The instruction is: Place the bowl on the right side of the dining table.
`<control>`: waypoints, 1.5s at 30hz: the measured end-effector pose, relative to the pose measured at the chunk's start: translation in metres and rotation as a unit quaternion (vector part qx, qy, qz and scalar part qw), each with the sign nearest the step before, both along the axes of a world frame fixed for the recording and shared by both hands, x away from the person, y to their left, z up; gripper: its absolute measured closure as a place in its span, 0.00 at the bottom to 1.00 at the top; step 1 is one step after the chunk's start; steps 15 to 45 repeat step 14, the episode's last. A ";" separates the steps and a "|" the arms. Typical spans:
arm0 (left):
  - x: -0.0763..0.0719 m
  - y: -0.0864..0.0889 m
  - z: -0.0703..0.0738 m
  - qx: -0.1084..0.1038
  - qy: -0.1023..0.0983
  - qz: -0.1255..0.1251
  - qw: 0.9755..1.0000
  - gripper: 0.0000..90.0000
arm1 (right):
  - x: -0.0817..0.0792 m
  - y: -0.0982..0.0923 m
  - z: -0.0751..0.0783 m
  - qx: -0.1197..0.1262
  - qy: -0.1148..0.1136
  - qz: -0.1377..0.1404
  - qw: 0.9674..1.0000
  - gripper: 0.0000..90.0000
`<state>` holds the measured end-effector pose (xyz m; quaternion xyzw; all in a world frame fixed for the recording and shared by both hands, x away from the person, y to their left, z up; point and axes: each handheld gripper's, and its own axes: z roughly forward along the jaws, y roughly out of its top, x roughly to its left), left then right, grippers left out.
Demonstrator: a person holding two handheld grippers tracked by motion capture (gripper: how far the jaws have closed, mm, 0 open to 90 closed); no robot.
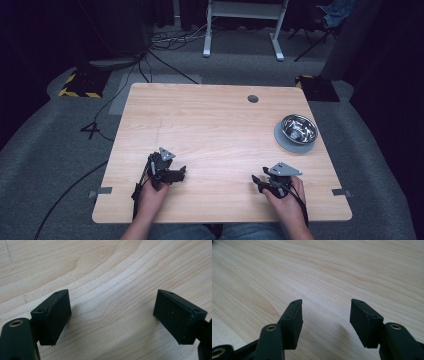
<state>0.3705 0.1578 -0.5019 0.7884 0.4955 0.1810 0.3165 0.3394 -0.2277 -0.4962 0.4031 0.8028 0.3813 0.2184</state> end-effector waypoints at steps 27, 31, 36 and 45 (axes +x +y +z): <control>0.000 0.000 0.000 0.000 0.001 0.000 1.000 0.16 | 0.008 0.002 -0.008 -0.008 0.045 -0.025 0.999 0.13; 0.000 0.000 0.000 0.000 0.001 0.000 1.000 0.16 | 0.008 0.002 -0.008 -0.008 0.045 -0.025 0.999 0.13; 0.000 0.000 0.000 0.000 0.001 0.000 1.000 0.16 | 0.008 0.002 -0.008 -0.008 0.045 -0.025 0.999 0.13; 0.000 0.000 0.000 0.000 0.001 0.000 1.000 0.16 | 0.008 0.002 -0.008 -0.008 0.045 -0.025 0.999 0.13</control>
